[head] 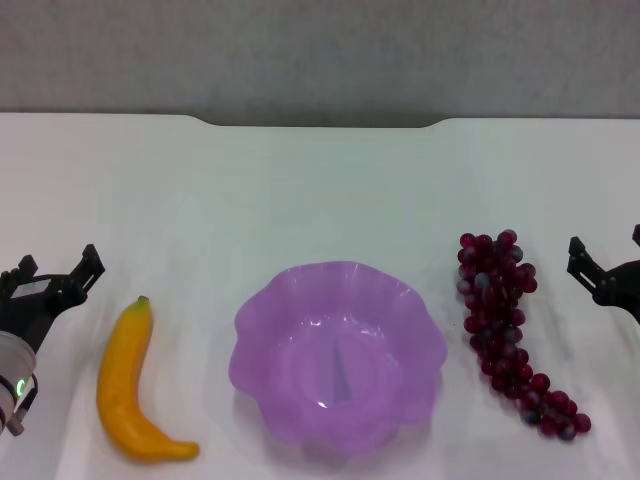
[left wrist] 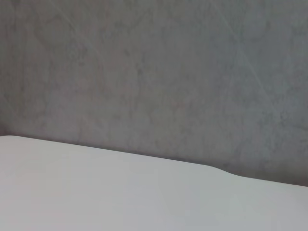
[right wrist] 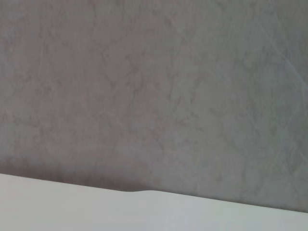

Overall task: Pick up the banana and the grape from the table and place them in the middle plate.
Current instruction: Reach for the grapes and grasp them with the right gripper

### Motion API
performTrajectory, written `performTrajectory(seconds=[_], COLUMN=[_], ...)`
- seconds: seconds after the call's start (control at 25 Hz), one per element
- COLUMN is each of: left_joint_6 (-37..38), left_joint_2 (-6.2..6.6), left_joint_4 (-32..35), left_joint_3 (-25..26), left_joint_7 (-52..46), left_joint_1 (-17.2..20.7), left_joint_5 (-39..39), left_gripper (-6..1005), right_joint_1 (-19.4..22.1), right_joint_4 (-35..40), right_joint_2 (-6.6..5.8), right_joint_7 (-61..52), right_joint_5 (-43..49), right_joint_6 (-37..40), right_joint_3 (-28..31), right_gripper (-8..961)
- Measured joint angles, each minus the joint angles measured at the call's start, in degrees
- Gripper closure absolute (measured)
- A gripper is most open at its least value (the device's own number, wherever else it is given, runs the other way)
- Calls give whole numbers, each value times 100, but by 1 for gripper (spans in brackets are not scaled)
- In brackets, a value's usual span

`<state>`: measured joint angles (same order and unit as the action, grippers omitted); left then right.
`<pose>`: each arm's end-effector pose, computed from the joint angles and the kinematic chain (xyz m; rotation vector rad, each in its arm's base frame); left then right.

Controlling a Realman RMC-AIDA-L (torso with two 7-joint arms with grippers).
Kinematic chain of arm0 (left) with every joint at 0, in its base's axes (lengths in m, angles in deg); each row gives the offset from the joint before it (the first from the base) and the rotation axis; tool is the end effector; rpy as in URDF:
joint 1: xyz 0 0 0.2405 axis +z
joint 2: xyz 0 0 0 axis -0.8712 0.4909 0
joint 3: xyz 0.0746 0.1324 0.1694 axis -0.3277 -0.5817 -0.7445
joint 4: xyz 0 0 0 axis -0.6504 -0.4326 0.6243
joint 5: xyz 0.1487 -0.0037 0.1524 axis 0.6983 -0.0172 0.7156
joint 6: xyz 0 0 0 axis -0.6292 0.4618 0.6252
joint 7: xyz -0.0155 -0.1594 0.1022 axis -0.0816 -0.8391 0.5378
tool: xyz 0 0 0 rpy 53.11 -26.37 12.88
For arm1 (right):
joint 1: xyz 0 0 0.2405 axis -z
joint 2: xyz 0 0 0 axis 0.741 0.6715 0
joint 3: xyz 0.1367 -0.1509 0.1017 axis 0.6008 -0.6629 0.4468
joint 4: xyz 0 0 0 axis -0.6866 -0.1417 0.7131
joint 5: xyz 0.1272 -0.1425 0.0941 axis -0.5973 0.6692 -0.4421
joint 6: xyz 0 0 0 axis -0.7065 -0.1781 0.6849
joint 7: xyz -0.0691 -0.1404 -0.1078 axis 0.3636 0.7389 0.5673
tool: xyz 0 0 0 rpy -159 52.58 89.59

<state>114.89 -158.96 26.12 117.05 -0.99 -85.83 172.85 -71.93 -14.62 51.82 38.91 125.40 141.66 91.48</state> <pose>-0.3498 0.3784 -0.0237 -1.5085 -0.9490 -0.5508 0.3290 0.3694 -0.0259 -1.7136 0.6111 0.4683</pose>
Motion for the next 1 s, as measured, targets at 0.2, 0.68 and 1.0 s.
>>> performTrajectory(seconds=[0.2,0.68,1.0], left_joint_6=[-1,-4,-83], left_joint_2=[0,4,29], left_joint_4=[2,15,26], left_joint_3=[0,0,5], left_joint_7=[0,1,35], left_joint_1=[0,59,117], left_joint_5=[0,0,0], left_gripper=[105,105,105], right_joint_1=[-4,-72,135], right_joint_4=[0,-315,-2020], right_joint_2=[2,-42,-766], right_joint_7=[0,17,21], right_joint_5=[0,0,148], right_joint_6=[0,-96,-1288], right_joint_3=[-5,-9,159], right_gripper=[78,82,84])
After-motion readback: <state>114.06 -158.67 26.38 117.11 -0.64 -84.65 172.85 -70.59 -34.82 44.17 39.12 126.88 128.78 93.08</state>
